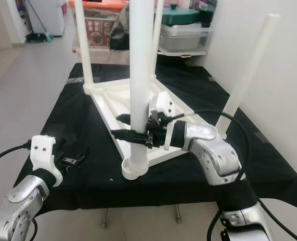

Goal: Building children table

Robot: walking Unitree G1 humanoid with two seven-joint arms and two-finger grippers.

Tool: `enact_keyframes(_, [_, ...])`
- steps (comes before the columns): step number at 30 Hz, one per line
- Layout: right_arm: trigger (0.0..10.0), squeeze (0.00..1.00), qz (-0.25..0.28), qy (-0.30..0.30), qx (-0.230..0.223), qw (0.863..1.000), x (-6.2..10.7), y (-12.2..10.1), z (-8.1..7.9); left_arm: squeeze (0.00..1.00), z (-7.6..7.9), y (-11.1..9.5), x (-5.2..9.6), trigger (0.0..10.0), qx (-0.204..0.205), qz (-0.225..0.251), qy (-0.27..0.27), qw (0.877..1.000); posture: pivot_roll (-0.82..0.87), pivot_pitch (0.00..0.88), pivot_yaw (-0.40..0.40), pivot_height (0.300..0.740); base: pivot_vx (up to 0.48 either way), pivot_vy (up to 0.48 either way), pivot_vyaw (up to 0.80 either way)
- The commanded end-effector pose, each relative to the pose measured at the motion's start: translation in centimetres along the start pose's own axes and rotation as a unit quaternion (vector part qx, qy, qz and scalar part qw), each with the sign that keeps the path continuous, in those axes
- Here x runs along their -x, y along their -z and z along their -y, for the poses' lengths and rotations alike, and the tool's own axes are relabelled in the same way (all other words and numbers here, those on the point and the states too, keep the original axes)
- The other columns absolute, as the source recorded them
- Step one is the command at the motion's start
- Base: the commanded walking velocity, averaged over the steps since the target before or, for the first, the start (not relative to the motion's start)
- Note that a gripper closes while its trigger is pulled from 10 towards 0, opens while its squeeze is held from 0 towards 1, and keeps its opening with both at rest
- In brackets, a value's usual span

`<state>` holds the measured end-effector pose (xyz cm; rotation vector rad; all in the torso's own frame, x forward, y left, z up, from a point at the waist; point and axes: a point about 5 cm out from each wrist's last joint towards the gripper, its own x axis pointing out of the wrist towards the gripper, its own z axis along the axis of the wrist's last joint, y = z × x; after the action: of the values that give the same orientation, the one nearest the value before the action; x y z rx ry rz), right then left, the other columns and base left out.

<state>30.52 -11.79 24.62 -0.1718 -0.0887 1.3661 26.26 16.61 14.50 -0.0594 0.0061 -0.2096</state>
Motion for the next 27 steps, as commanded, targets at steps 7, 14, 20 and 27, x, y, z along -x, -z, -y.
enact_keyframes(7, [10.0, 0.00, -0.050, -0.070, 0.064, 0.994, -2.0, 0.7, 0.6, 0.00, 0.5, 0.2, 0.0, 10.0, 0.002, 0.005, -0.001, 1.000, 0.13, 0.000, -0.111, 0.740, 0.000, 0.000, 0.00])
enact_keyframes(14, [10.0, 0.00, -0.072, -0.087, 0.102, 0.988, -2.7, 0.3, 2.0, 0.00, 0.4, 0.0, 0.0, 10.0, 0.002, 0.010, -0.003, 1.000, 0.14, 0.000, -0.117, 0.740, 0.000, 0.000, 0.00])
enact_keyframes(20, [10.0, 0.00, -0.079, -0.092, 0.112, 0.986, -3.0, 0.7, 2.1, 0.00, 0.7, 0.1, 0.0, 10.0, 0.005, 0.011, 0.001, 1.000, 0.13, 0.000, -0.114, 0.740, 0.000, 0.000, 0.00])
enact_keyframes(27, [10.0, 0.00, -0.096, -0.143, 0.118, 0.978, -3.3, 2.0, 1.3, 0.00, 0.8, 0.0, -0.1, 10.0, 0.005, 0.013, 0.006, 1.000, 0.14, 0.000, -0.112, 0.740, 0.000, 0.000, 0.00])
